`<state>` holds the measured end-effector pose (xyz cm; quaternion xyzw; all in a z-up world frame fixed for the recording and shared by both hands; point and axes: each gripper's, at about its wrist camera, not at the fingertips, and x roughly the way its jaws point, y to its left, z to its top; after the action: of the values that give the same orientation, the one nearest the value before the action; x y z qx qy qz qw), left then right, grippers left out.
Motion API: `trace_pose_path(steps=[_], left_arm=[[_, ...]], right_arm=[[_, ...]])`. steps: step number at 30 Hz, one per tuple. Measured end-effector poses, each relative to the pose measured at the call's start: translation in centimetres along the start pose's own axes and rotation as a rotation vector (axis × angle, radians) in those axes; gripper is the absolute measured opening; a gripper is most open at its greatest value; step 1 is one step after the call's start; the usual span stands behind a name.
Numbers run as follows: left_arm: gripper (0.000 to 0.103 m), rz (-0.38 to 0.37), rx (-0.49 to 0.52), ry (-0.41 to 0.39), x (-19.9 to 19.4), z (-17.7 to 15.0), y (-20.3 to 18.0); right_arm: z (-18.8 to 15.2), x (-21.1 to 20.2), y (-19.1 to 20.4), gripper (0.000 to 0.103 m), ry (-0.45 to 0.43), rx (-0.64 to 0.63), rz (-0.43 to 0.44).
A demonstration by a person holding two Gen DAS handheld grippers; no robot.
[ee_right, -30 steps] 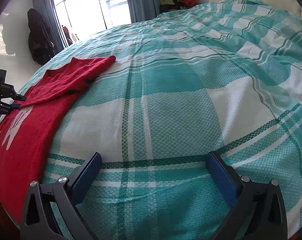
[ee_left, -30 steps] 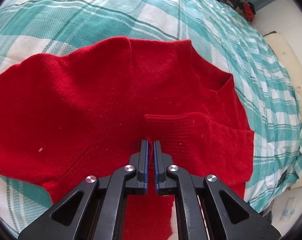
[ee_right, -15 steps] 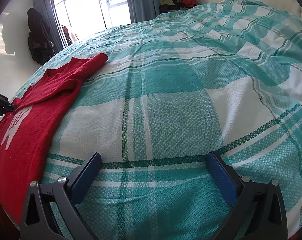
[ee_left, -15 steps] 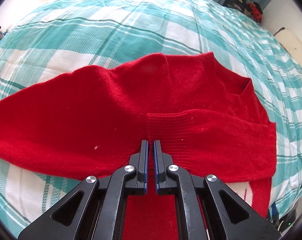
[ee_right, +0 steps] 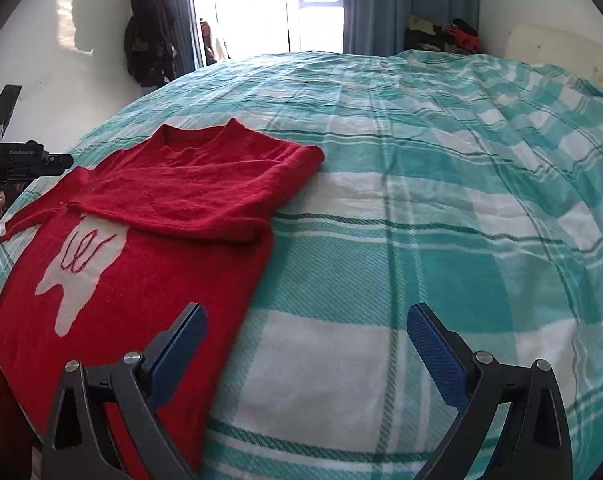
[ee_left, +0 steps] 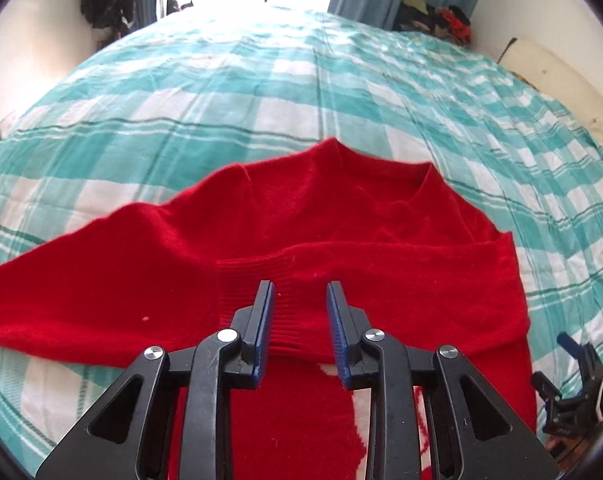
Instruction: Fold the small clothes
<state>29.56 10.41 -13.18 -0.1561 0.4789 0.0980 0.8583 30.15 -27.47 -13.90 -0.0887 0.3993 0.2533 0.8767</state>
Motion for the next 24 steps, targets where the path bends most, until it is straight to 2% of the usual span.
trace_pose_path(steps=[1,2,4,5,7,10,14,15,16,18,19,21,22,23,24], left_arm=[[0.013,0.017,-0.009,0.048,1.4,-0.2,0.0],[0.011,0.036,-0.015,0.084,2.6,-0.6,0.1],[0.01,0.049,-0.012,0.081,3.4,-1.4,0.3],[0.01,0.048,-0.011,0.077,3.4,-1.6,0.3],[0.01,0.042,-0.007,0.081,3.2,-1.5,0.3],[0.009,0.021,-0.003,0.09,3.4,-1.5,0.6],[0.009,0.017,0.04,0.072,3.6,-1.9,0.6],[0.009,0.021,0.055,0.065,3.5,-2.1,0.5],[0.009,0.026,0.069,0.06,3.4,-2.1,0.3],[0.01,0.03,0.092,0.051,3.0,-2.2,0.0],[0.014,0.03,0.101,0.047,2.6,-2.3,-0.1],[0.029,0.029,0.12,0.034,1.8,-2.6,-0.4],[0.041,0.034,0.131,0.022,1.4,-2.8,-0.6],[0.047,0.042,0.142,0.011,1.0,-3.1,-0.8],[0.047,0.05,0.15,0.003,0.6,-3.4,-1.0]], right_arm=[[1.1,1.7,1.1,0.1,0.03,-0.046,-0.001],[2.0,3.4,2.1,0.097,0.055,-0.084,-0.029],[3.3,6.0,3.2,0.092,0.081,-0.126,-0.072],[3.9,6.7,3.2,0.086,0.077,-0.125,-0.101],[4.5,7.5,1.7,0.084,0.083,-0.062,-0.215],[3.1,7.2,-1.9,0.092,0.09,0.079,-0.216],[1.1,5.5,-2.4,0.092,0.079,0.044,-0.217],[0.9,5.1,-2.7,0.091,0.082,0.047,-0.245],[0.7,4.8,-3.1,0.091,0.091,0.055,-0.287],[0.3,3.9,-4.6,0.091,0.093,0.104,-0.287],[0.3,3.3,-5.1,0.091,0.093,0.124,-0.3],[1.0,1.9,-5.2,0.091,0.051,0.153,-0.254],[1.7,1.3,-5.0,0.09,0.023,0.167,-0.189],[2.5,0.7,-4.3,0.088,-0.01,0.183,-0.094],[3.6,0.4,-3.7,0.086,-0.041,0.206,0.021]])
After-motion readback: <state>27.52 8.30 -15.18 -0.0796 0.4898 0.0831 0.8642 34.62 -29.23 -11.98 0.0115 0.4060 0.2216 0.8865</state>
